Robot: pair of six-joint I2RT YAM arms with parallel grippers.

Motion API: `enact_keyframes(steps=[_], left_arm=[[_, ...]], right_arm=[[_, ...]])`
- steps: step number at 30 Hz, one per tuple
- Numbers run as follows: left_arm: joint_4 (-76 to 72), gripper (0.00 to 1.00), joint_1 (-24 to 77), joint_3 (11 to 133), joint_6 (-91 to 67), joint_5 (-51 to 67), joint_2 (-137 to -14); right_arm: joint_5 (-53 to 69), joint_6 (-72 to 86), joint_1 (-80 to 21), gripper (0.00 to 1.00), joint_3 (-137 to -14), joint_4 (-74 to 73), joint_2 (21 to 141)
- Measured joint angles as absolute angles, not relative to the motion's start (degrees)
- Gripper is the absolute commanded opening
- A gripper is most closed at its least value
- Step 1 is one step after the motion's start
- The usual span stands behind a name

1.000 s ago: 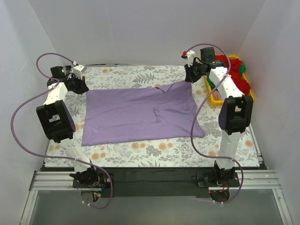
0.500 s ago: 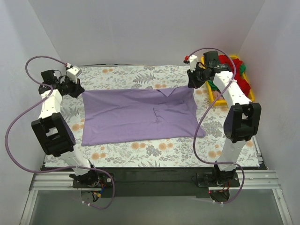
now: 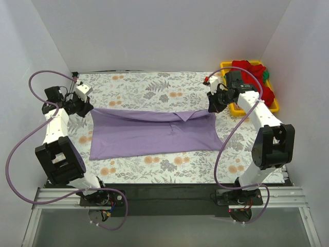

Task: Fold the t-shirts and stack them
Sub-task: Fold the tshirt

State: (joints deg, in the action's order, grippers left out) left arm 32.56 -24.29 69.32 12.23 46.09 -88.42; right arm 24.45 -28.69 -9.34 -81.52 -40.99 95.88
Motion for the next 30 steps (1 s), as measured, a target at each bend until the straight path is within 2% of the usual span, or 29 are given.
enact_keyframes(steps=[16,30], left_arm=[[37.23,0.00,-26.04,63.51,24.40,44.25,-88.23],[39.07,0.00,-26.04,58.94,31.77,38.61,-91.50]], right_arm=[[24.10,-29.17,-9.34,0.01,-68.34,-40.82,93.91],[23.77,-30.06,-9.34,0.01,-64.79,-40.16,97.30]])
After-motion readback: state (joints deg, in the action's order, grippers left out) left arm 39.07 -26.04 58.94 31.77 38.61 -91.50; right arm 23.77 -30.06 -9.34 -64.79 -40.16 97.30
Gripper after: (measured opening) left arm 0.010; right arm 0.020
